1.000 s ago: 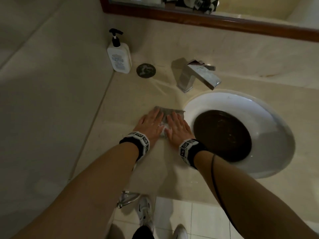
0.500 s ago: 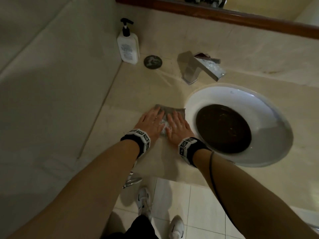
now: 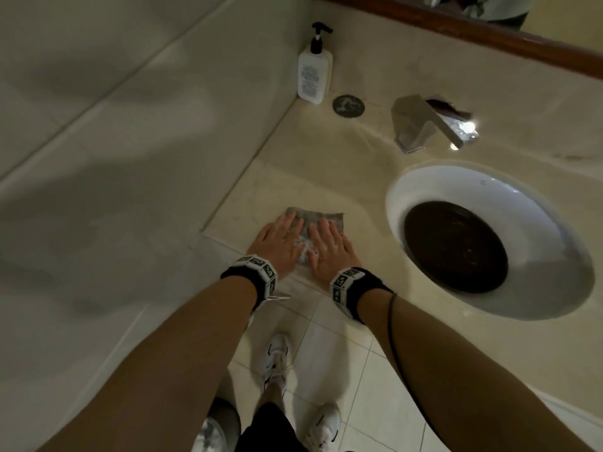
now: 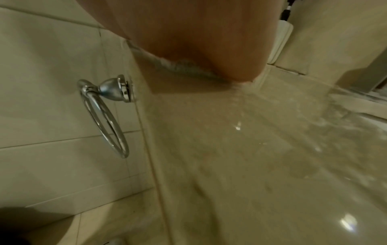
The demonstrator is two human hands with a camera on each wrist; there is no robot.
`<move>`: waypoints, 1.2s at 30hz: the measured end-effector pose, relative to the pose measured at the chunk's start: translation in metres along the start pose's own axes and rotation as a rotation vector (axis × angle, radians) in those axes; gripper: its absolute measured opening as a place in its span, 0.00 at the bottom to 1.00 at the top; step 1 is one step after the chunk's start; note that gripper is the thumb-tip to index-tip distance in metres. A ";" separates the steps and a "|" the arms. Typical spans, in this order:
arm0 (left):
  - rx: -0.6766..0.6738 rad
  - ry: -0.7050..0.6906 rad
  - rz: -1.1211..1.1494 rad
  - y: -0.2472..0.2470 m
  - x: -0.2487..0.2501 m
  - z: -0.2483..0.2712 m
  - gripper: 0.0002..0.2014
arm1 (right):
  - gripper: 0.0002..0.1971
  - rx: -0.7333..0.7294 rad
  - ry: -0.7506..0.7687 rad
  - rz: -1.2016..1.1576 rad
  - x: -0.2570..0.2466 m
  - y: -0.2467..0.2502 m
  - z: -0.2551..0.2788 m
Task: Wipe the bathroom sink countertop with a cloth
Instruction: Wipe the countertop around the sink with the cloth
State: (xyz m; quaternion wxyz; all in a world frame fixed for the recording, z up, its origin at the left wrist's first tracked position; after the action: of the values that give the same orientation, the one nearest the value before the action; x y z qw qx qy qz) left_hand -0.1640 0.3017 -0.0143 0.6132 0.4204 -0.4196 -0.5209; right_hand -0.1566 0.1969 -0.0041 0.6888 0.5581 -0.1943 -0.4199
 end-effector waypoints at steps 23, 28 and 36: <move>0.053 0.043 -0.034 0.054 -0.075 -0.124 0.30 | 0.28 0.053 -0.005 -0.054 -0.001 0.049 -0.147; 0.024 0.058 -0.017 0.052 -0.078 -0.129 0.30 | 0.28 0.043 0.035 -0.033 0.005 0.051 -0.157; 0.007 0.152 -0.002 0.033 -0.099 -0.078 0.30 | 0.29 0.029 0.131 0.028 -0.036 0.034 -0.133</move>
State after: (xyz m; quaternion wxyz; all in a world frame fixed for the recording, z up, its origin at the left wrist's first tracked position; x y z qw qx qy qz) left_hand -0.0910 0.4090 -0.0138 0.6413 0.4613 -0.3730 -0.4866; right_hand -0.0666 0.3069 -0.0054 0.6977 0.5915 -0.1625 -0.3701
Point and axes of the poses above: each hand's wrist, its own z-axis away from the middle knuckle, its own y-axis out of the back of the hand, x = y × z, the point moved 9 cm from there along -z, towards the middle knuckle, and after that the axes turned 8 degrees about y, right-handed, at the moved point
